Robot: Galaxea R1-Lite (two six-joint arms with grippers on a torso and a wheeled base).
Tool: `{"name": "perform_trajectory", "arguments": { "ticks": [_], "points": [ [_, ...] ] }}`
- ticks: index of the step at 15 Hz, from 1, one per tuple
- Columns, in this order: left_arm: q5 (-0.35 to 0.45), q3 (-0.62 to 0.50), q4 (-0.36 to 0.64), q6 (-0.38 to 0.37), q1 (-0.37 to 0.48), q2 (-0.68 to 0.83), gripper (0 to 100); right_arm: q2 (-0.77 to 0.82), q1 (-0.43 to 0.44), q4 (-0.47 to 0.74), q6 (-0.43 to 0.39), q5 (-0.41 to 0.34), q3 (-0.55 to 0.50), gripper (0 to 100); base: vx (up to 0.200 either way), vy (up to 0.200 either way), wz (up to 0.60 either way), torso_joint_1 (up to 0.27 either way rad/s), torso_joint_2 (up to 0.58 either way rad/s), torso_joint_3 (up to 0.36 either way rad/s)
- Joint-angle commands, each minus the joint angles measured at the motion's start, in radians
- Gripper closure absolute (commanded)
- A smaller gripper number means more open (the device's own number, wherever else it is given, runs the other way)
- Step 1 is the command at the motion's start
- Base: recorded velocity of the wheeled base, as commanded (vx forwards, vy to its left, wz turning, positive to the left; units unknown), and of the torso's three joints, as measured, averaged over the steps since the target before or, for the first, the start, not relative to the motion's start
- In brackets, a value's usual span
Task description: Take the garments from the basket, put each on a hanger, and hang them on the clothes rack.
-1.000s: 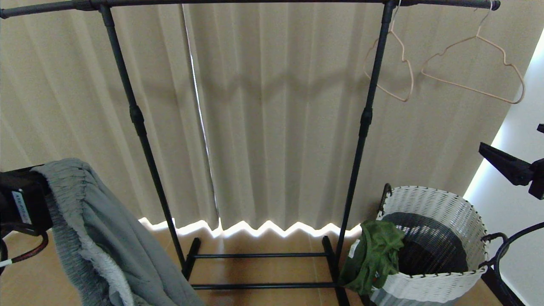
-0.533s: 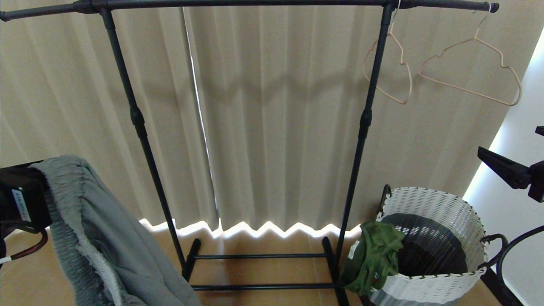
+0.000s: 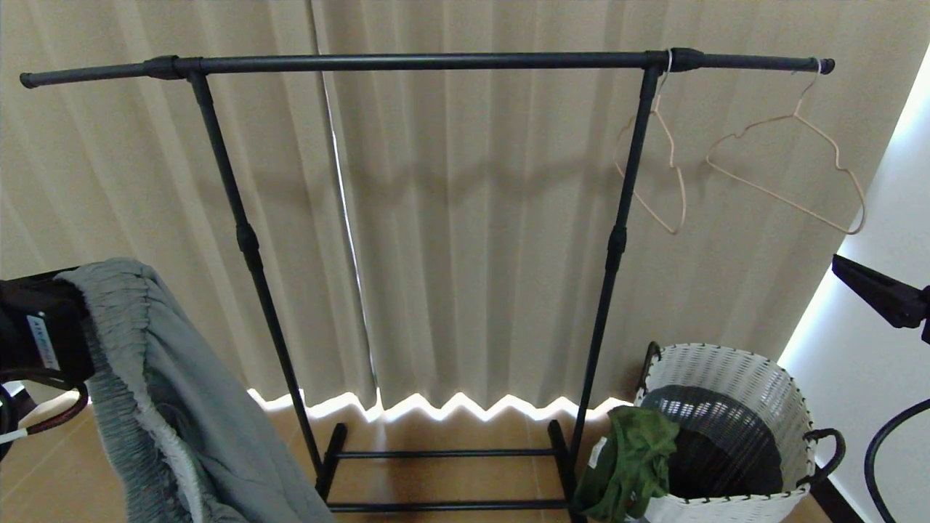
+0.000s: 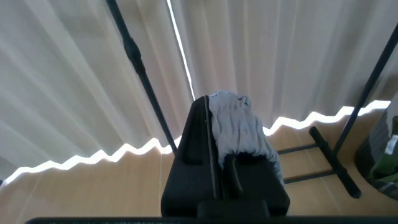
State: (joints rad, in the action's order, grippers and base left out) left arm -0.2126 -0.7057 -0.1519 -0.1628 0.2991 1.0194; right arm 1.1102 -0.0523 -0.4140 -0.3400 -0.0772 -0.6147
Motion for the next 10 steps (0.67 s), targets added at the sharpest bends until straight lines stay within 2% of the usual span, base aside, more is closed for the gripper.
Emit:
{"name": "perform_trajectory", "arguments": {
  "ticks": [1, 6, 8, 9, 10],
  "points": [
    [-0.001, 0.005, 0.0, 0.0, 0.0, 0.005, 100, -0.004, -0.035, 0.027, -0.03, -0.001, 0.0, 0, 0.0, 0.0, 0.0, 0.159, -0.46, -0.32],
    [-0.001, 0.008, 0.0, -0.001, 0.0, 0.004, 100, -0.046, -0.035, 0.054, -0.039, -0.018, 0.019, 0, 0.0, 0.0, 0.0, 0.169, -0.47, -0.302],
    [-0.001, 0.008, 0.0, -0.001, 0.0, -0.002, 100, -0.056, -0.035, 0.072, -0.039, -0.042, -0.014, 0, 0.0, 0.0, 0.0, 0.193, -0.48, -0.293],
    [-0.001, 0.009, 0.0, -0.001, 0.0, -0.004, 100, -0.055, -0.035, 0.126, -0.037, -0.042, -0.046, 0, 0.0, 0.0, 0.0, 0.198, -0.48, -0.286],
    [-0.001, 0.009, 0.0, -0.001, 0.0, -0.004, 100, -0.055, -0.035, 0.244, -0.028, -0.044, -0.094, 0, 0.0, 0.0, 0.0, 0.203, -0.49, -0.29]
  ]
}}
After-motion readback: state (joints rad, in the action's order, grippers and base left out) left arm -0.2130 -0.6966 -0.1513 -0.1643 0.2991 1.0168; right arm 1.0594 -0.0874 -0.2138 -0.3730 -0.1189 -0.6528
